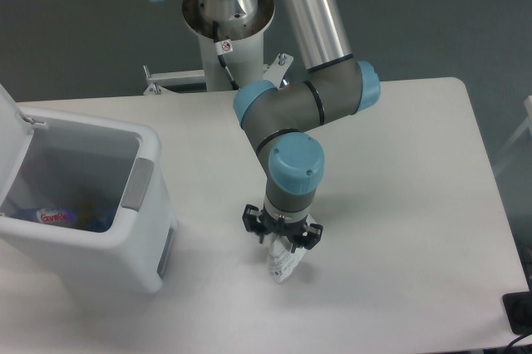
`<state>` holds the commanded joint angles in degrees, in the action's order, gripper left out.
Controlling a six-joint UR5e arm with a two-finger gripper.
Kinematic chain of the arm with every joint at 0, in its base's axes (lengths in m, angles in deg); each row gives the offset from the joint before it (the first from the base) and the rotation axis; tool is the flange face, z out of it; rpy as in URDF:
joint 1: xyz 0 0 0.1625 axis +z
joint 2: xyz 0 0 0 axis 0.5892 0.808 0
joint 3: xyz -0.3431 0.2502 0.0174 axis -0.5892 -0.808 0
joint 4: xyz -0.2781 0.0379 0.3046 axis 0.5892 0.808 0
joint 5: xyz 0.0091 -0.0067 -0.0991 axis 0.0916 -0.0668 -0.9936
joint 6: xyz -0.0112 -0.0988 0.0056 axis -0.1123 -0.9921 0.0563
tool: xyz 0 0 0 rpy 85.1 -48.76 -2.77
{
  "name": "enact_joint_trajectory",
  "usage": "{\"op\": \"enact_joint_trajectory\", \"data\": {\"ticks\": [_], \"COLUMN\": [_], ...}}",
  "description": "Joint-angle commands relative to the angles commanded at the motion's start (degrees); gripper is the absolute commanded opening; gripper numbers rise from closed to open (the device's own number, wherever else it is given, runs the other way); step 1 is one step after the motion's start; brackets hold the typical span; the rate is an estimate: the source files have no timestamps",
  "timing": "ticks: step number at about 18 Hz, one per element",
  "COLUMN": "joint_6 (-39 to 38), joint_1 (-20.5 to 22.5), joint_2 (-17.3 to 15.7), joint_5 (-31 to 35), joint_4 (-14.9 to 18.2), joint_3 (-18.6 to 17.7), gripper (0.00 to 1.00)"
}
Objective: Place the trash in the trash can
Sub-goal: 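Lower the gripper and pinch the crumpled white paper, then lift the paper and carry it over the trash bin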
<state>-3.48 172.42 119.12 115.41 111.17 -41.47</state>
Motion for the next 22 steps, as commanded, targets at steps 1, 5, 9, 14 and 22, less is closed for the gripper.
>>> {"op": "enact_joint_trajectory", "data": {"ticks": [1,5,9,14,22], "joint_6": [0.00,0.00,0.00,-4.64,-16.33], "joint_1": [0.00,0.00,0.79,1.32,0.62], "joint_2": [0.00,-0.17,-1.31,-6.14,-14.85], "joint_5": [0.09,0.18,-0.70,-7.28,-24.94], "joint_4": [0.18,0.27,0.53,0.62,0.62], "joint_3": [0.18,-0.08,1.23,2.90,7.20], "gripper": [0.00,0.00,0.00,0.00,0.00]}}
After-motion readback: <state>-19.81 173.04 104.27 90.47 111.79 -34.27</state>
